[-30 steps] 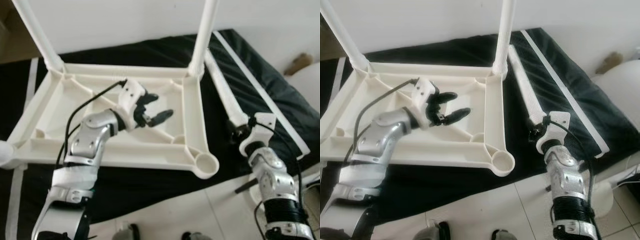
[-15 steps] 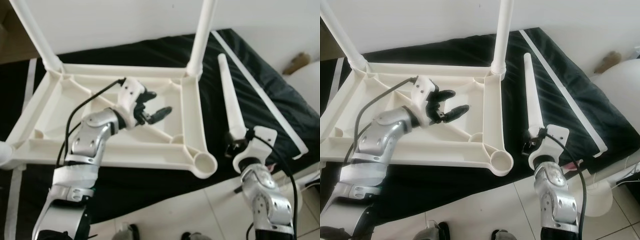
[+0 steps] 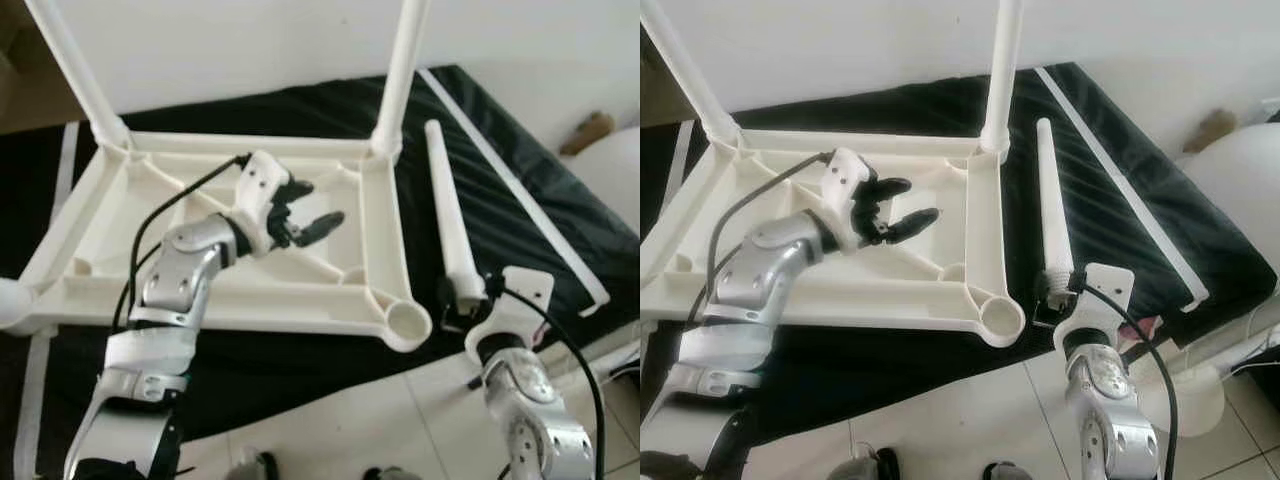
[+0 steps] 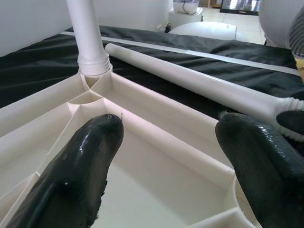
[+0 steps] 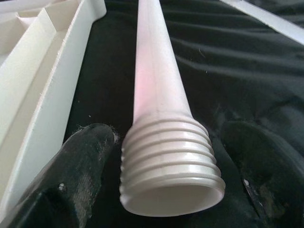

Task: Building children table

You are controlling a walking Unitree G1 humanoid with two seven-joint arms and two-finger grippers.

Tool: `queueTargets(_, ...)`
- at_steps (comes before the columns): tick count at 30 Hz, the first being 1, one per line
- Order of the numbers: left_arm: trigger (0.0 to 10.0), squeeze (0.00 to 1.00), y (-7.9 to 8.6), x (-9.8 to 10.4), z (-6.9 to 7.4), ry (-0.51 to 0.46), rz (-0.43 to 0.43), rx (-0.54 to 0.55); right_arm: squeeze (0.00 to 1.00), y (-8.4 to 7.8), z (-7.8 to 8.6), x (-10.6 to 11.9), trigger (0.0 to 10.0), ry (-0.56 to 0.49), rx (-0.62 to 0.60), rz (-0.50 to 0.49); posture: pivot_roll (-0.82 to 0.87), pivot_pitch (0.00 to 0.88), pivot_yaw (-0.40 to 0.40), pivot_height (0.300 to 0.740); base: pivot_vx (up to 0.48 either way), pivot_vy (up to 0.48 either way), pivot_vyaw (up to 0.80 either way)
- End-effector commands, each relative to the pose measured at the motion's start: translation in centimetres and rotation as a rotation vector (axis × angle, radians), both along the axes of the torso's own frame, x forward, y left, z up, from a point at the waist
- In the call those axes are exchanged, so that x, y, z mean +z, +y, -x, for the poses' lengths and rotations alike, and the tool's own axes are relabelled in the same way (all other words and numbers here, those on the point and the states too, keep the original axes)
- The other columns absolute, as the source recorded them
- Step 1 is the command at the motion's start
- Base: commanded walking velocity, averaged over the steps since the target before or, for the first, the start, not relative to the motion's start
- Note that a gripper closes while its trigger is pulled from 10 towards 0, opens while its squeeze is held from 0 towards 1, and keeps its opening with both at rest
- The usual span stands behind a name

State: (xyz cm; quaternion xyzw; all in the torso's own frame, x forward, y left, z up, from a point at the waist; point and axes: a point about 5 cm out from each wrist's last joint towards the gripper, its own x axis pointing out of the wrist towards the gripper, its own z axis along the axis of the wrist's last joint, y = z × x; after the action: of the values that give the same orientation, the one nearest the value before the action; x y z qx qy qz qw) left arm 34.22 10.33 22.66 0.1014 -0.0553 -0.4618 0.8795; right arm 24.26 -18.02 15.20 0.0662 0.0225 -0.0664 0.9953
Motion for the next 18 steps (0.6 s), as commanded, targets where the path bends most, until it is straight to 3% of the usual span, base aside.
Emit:
queueTargets(1,10.0,0.0,0.0,0.1,-0.1,-0.01,-0.005,0.02,1.0,-0.1,0.1,-0.1,10.0,0.011,-0.001,-0.002,-0.07,0.092,0.011,0.74,0.0,0.0,0.0)
queueTargets(8,10.0,0.0,-0.4,-0.2,0.3,-0.013,-0.028,-0.041,1.0,-0.2,-1.3,0.9,10.0,-0.007,0.04,0.026,-0.07,0.079,0.013,0.74,0.0,0.0,0.0)
queueTargets(9,10.0,0.0,-0.5,-0.4,0.6,-0.005,-0.035,-0.073,0.28,-0.2,-1.8,1.3,10.0,-0.016,0.044,0.034,-0.07,0.077,0.013,0.74,0.0,0.0,0.0)
queueTargets(10,10.0,0.0,-0.8,-0.7,1.1,0.006,-0.053,-0.121,0.0,-0.2,-2.3,1.6,10.0,-0.02,0.045,0.036,-0.07,0.076,0.01,0.74,0.0,0.0,0.0)
queueTargets(18,10.0,0.0,-1.3,-1.9,3.1,0.058,-0.111,-0.279,0.0,-0.7,-4.6,2.4,10.0,-0.021,0.062,0.03,-0.06,0.089,0.015,0.74,0.0,0.0,0.0)
